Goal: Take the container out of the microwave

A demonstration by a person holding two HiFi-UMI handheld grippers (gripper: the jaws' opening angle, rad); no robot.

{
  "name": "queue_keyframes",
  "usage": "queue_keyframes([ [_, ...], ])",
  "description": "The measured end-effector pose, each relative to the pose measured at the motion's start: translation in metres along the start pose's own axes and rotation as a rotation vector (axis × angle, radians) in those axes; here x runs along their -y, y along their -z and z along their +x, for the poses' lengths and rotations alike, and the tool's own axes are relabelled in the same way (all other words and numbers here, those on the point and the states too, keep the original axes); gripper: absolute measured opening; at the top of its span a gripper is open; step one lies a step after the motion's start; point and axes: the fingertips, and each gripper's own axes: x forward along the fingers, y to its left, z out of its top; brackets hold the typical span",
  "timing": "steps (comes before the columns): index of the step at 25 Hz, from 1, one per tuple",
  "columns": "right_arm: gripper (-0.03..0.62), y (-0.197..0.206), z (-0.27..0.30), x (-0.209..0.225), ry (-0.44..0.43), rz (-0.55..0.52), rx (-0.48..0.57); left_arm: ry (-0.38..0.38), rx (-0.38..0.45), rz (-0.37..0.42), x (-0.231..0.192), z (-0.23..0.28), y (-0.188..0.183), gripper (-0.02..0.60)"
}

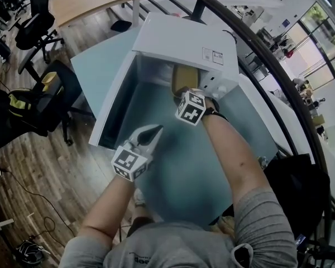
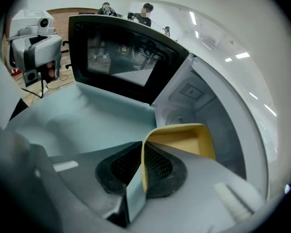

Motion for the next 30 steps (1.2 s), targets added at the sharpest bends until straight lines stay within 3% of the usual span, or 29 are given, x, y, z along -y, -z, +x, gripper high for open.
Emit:
queue_keyframes([
  [10,0.018,-0.002,-0.078,-0.049,-0.031,-0.033,0.047,0.019,0.008,0.042,0.043,-0.011,-0.033,0.016],
  [17,0.018,0.008,-0.154,-0.070,-0.010,-0.056,0.073,0.032,0.045,0.075,0.078,-0.015,-0.077,0.015],
  [30,0.018,0.046,-0.333,-0.036,0.157,-0.066,0.099,0.126,0.101,0.211,0.185,0.025,-0.196,0.015],
])
